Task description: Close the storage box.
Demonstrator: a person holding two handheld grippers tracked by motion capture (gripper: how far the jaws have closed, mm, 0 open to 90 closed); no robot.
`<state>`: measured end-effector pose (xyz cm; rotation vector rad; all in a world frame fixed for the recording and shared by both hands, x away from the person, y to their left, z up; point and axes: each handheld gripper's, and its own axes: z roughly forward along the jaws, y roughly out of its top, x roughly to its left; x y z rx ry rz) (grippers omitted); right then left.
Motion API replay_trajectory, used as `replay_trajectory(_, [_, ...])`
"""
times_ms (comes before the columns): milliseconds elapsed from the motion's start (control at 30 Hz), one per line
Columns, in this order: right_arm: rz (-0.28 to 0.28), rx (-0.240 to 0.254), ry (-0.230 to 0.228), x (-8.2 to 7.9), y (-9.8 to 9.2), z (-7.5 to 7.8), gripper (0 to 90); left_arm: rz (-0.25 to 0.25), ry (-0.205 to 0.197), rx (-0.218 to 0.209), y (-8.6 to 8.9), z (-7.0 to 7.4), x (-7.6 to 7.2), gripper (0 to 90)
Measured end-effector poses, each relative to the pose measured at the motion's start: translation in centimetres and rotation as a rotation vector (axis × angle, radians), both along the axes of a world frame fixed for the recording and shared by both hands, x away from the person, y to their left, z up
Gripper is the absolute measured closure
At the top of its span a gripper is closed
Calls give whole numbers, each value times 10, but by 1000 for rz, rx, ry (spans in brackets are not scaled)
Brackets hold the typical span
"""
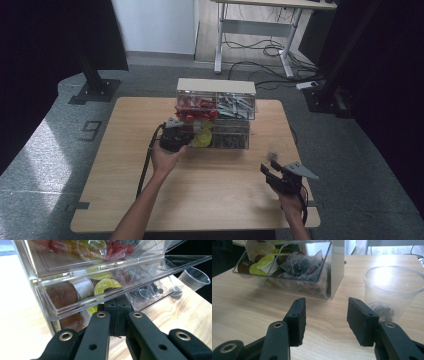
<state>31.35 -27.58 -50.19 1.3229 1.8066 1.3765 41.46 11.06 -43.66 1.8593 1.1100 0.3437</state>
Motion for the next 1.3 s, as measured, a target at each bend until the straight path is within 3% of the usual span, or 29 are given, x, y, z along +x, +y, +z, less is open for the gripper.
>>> replay_trajectory(300, [22, -11, 33, -5, 5, -9, 493, 0, 12, 0, 1, -7, -4, 900])
replay_trajectory(1300, [45, -21, 48, -10, 10, -17, 503, -1, 89, 0, -1, -48, -9, 900])
